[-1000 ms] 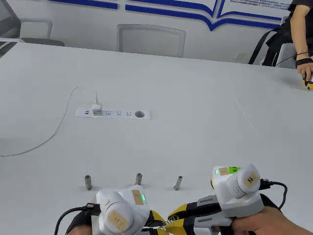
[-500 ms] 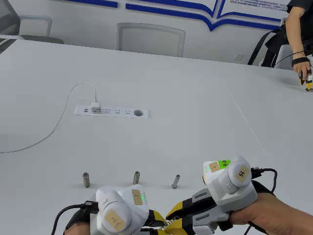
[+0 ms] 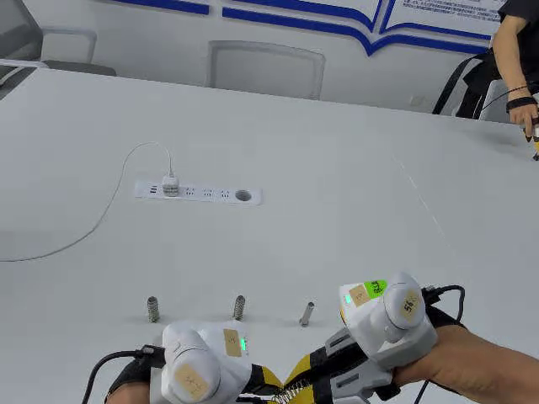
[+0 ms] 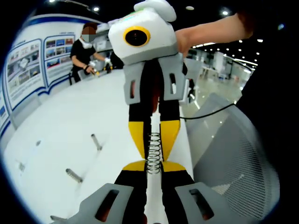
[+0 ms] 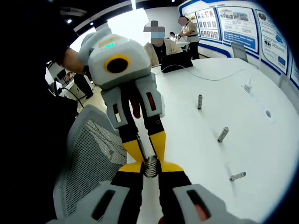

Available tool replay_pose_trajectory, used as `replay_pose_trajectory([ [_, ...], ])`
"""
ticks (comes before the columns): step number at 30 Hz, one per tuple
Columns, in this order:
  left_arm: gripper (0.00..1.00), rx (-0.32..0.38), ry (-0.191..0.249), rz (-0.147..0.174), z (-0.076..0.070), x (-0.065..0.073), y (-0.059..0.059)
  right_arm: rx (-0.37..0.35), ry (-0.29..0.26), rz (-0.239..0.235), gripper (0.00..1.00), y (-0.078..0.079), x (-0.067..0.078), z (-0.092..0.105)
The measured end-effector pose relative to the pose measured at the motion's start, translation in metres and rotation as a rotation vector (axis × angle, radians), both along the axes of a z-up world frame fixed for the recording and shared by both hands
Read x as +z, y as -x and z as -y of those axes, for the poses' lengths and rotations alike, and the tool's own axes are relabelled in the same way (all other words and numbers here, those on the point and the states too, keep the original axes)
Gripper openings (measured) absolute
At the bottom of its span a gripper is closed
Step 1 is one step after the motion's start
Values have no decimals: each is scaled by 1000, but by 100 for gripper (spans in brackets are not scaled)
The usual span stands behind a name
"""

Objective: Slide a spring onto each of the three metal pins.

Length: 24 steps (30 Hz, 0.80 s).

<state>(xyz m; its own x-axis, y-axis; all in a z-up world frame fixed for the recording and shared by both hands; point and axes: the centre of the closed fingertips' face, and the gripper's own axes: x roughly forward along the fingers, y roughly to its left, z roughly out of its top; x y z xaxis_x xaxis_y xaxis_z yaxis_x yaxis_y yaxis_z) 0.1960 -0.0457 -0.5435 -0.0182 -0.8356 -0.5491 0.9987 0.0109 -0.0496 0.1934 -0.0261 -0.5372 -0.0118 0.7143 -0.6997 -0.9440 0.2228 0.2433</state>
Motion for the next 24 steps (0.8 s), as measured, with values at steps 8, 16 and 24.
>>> replay_pose_trajectory([
  [8,10,4,4,-10,-1,0,1,-19,-6,-20,13,0,0,1],
  [16,10,1,-6,-12,1,-7,2,-34,0,-13,12,0,-6,2],
  [24,12,10,-26,-29,0,-16,6,-60,-9,-35,12,1,-9,5],
])
